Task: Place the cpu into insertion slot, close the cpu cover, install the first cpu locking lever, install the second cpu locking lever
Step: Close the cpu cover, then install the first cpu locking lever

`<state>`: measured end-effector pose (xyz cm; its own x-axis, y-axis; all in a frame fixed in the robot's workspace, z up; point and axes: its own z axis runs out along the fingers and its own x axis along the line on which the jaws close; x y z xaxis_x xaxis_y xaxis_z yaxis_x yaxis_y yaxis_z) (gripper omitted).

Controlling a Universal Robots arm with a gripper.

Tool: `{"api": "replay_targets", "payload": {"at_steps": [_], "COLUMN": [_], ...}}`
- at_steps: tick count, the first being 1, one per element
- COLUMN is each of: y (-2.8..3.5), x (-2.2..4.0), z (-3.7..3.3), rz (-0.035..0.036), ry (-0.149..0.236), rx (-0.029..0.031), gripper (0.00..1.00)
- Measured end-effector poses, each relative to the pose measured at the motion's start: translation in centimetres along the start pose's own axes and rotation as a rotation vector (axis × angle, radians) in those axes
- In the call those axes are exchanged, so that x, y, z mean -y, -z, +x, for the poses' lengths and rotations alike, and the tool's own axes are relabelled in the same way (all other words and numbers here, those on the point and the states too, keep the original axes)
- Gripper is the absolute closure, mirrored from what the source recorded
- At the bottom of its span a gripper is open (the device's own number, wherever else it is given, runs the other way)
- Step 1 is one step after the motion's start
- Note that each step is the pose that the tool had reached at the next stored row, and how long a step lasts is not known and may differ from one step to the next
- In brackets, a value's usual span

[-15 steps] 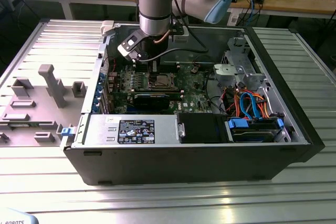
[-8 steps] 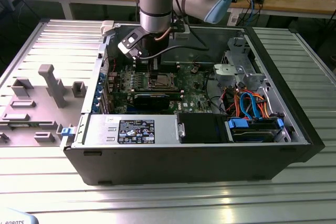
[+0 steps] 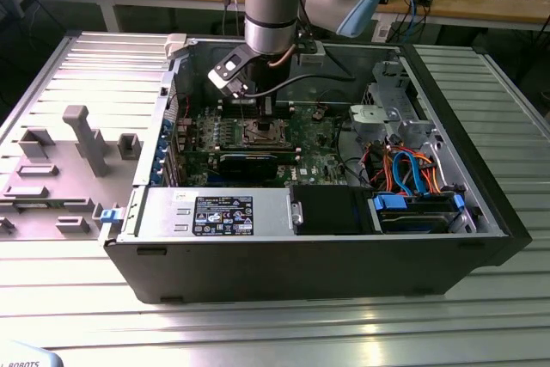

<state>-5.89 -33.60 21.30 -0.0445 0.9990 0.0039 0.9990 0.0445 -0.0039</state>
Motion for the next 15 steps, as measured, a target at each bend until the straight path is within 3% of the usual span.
{"api": "replay_targets", "payload": {"at_steps": [12, 13, 15], "y": [0.01, 0.08, 0.18], "x": [-0.08, -0.09, -0.15], "z": [0.00, 0.04, 0.08], "rz": [0.0000, 0.0001, 0.0007], "ry": [0.000, 0.000, 0.000], "rx": [0.0000, 0.0010, 0.0109], "gripper": [0.89, 0.89, 0.89]}}
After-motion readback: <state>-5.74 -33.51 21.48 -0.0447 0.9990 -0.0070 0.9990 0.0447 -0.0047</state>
